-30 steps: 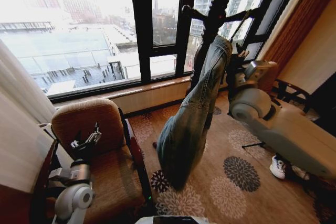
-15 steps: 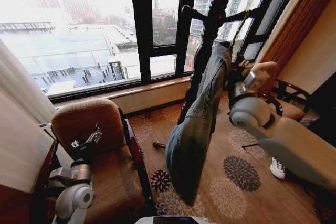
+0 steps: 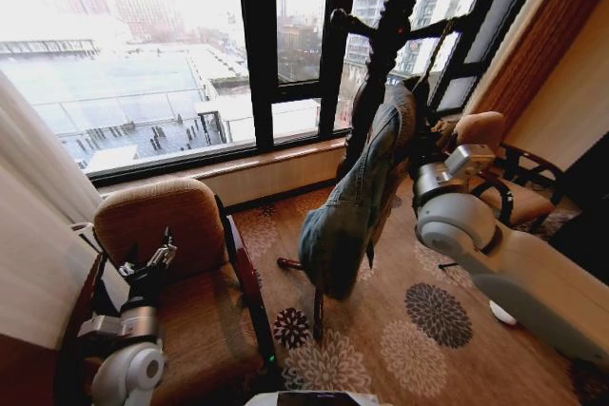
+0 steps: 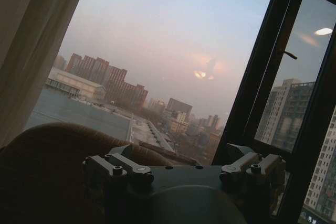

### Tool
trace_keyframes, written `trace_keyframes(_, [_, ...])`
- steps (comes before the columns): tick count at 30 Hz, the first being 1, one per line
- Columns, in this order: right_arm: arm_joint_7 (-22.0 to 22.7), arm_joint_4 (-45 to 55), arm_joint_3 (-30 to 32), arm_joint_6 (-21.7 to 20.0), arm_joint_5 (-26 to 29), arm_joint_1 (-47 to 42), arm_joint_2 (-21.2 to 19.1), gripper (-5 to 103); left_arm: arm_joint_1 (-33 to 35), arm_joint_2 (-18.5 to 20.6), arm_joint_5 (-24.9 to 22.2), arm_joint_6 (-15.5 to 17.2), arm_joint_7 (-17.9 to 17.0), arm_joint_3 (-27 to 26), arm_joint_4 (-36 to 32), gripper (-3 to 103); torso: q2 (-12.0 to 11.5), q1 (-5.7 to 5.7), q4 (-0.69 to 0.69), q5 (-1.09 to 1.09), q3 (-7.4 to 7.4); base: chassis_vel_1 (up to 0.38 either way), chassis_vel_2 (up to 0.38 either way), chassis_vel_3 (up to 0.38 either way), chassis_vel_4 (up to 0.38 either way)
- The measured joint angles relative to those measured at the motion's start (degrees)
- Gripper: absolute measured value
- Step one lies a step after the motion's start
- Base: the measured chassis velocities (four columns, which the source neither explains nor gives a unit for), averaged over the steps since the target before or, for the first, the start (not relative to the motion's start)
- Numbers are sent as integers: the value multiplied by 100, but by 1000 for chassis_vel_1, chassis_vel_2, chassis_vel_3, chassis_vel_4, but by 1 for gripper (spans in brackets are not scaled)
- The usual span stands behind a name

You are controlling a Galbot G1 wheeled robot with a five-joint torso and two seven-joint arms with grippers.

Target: Pick up the clothes from the bed and hang them on the clothes hanger.

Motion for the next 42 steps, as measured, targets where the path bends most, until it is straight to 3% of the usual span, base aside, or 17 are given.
trace_keyframes(6, [71,-80,162,-49,-37,-138,18,100,20,13,15,-8,3,8,1,100,0,1,1,0,0,0,0,0,0])
trace_keyframes(16, [694,-242,485,-600,52,-261,-51,100,50,28,13,-42,14,-25,45,100,0,2,1,0,0,0,0,0,0])
trace_keyframes(20, [1076,-172,962,-992,107,-685,-84,100,31,12,66,-44,15,33,69,100,0,1,0,1,0,0,0,0,0])
trace_keyframes(27, [1209,187,1830,-1179,82,-1713,-11,100,19,-14,140,-44,16,96,81,100,0,1,0,1,0,0,0,0,0])
trace_keyframes(30, [838,524,2345,-900,108,-2371,111,100,22,-16,146,-44,15,99,81,100,0,1,-1,1,0,0,0,0,0])
trace_keyframes(32, [110,929,2790,-268,108,-2978,332,100,28,-16,151,-44,16,100,82,100,0,1,1,1,0,0,0,0,0])
trace_keyframes(34, [-77,1020,2880,-127,84,-3115,390,100,31,-16,153,-44,16,102,81,100,0,1,1,1,0,0,0,0,0])
trace_keyframes(36, [-763,1349,3223,350,-41,-3669,653,100,54,-16,169,-50,16,115,71,100,0,1,1,-1,0,0,0,0,0])
trace_keyframes(42, [-1536,1428,3851,849,-496,-4704,1283,100,110,-10,179,-63,16,122,-12,100,0,1,2,-1,0,0,0,0,0])
